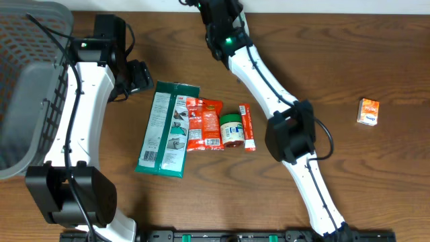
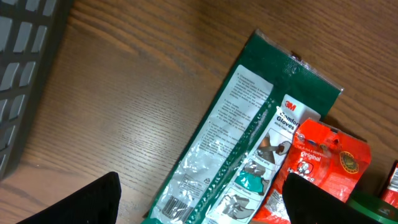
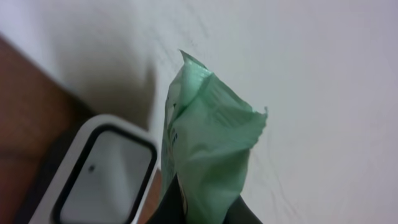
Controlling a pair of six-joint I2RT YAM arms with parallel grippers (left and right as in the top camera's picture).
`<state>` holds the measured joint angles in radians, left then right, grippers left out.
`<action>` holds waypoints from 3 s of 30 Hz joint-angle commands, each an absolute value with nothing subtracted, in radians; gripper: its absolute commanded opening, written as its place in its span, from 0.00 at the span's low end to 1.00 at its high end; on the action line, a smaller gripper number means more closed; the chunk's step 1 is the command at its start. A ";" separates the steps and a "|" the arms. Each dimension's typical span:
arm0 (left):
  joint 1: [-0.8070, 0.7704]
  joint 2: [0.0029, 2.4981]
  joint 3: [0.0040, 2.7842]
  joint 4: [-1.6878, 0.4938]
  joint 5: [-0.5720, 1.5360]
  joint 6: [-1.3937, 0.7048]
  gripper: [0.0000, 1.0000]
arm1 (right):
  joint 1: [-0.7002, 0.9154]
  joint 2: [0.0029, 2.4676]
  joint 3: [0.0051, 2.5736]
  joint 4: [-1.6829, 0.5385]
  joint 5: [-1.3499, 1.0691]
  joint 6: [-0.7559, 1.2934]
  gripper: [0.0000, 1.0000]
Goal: Scan the item barcode
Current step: 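Hold the wipes pack in front of the white scanner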
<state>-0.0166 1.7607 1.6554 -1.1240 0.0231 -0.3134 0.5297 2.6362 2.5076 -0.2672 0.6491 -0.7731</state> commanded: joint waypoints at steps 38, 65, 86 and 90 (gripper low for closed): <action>-0.016 1.750 1.666 -1.129 0.014 -0.304 0.84 | 0.505 2.736 2.522 -0.119 0.532 -1.175 0.01; -0.016 1.750 1.666 -1.129 0.014 -0.304 0.84 | 0.515 2.771 2.521 -0.054 0.611 -0.901 0.02; -0.016 1.750 1.666 -1.129 0.014 -0.303 0.84 | 0.528 2.756 2.521 -0.138 0.699 -0.450 0.01; -0.016 1.750 1.666 -1.129 0.014 -0.304 0.84 | 0.531 2.756 2.521 -0.089 0.698 -0.611 0.01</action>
